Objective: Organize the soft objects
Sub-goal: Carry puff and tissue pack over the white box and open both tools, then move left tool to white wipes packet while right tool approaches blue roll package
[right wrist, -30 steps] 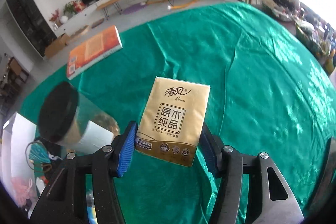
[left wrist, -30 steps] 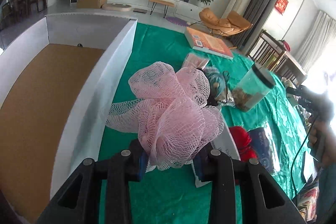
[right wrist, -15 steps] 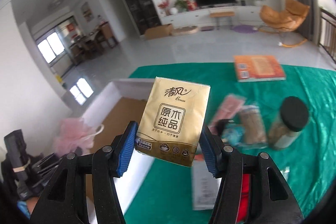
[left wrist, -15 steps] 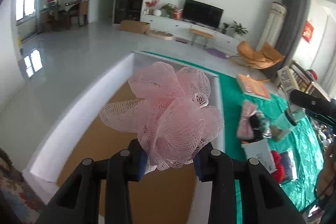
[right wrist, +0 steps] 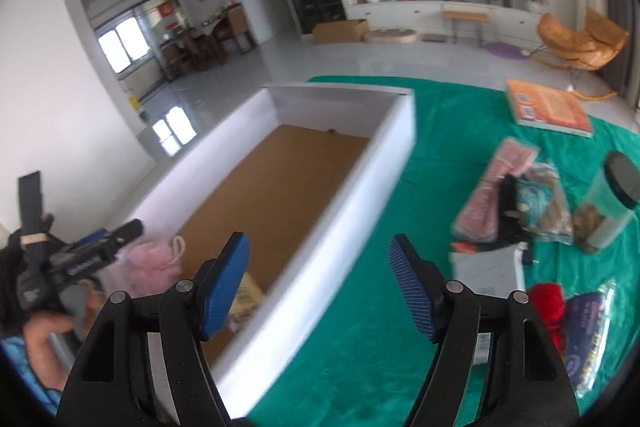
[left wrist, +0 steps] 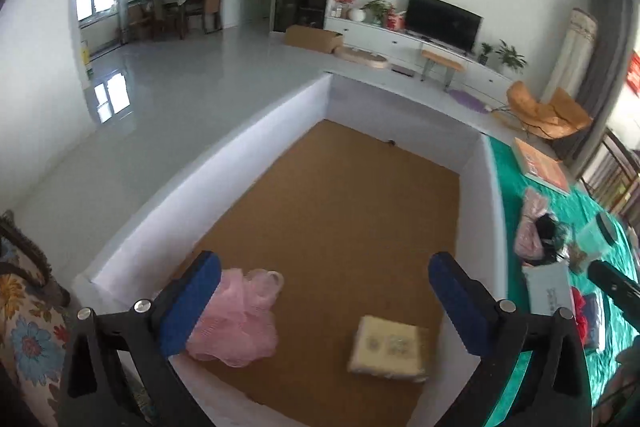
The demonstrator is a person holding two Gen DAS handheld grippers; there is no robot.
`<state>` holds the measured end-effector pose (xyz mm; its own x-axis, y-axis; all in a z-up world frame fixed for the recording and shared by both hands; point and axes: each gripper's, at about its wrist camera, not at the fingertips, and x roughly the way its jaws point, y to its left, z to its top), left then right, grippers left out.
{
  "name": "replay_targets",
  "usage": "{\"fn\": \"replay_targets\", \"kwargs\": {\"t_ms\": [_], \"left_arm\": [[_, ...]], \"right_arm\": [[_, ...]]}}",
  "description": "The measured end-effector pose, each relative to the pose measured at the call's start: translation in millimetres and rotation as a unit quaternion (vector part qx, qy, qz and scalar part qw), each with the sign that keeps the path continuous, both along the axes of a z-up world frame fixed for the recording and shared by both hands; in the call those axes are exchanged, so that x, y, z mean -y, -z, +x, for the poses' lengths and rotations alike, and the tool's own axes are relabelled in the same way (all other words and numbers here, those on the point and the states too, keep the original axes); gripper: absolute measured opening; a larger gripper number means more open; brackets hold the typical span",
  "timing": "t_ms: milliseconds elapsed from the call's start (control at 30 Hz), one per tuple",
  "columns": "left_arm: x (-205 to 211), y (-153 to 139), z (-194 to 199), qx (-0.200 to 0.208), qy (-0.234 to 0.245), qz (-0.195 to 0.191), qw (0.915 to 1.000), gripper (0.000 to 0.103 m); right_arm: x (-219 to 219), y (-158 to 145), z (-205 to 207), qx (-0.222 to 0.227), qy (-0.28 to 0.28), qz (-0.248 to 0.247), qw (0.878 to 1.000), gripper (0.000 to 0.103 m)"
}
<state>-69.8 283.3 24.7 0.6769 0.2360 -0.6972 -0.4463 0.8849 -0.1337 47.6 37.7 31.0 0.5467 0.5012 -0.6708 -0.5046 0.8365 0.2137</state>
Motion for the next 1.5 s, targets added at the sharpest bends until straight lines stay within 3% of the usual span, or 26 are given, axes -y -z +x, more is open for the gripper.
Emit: {"fn": "replay_targets", "kwargs": {"t_ms": [133, 267, 400, 533, 667, 833, 933, 1067, 1500], "left_arm": [[77, -6, 26, 0.014, 0.124, -0.019, 0.992, 0.103], [152, 5, 37, 0.003, 0.23, -0.057, 0.9716, 0.103], [208, 34, 50, -0.033, 0.277, -0.048, 0.9591, 0.103], [236, 69, 55, -0.079, 0.292, -0.015, 0.953, 0.103], [253, 90, 56, -0.094, 0.31, 0.026, 0.9457, 0.103], [260, 119, 74, -0.111, 0.305, 0.063, 0.9439, 0.103], [256, 126, 86, -0.1, 0.292, 0.05, 0.9499, 0.103], [257, 126, 106, -0.103, 0.289, 0.052, 0.9505, 0.103], [250, 127, 154, -0.095, 0.283, 0.046, 0.9532, 0.103]], "right_arm": [[84, 33, 0, 0.016, 0.125, -0.032, 0.992, 0.075], [160, 61, 5, 0.02, 0.23, -0.083, 0.97, 0.075], [208, 80, 12, 0.004, 0.279, -0.11, 0.954, 0.076], [232, 82, 7, 0.019, 0.322, -0.116, 0.94, 0.077], [252, 84, -3, 0.024, 0.351, -0.071, 0.933, 0.077], [274, 105, 6, -0.036, 0.39, -0.062, 0.918, 0.077], [285, 115, 2, -0.058, 0.405, -0.048, 0.911, 0.077], [287, 119, 3, -0.063, 0.413, -0.053, 0.907, 0.077], [278, 121, 7, -0.061, 0.407, -0.088, 0.907, 0.084]]}}
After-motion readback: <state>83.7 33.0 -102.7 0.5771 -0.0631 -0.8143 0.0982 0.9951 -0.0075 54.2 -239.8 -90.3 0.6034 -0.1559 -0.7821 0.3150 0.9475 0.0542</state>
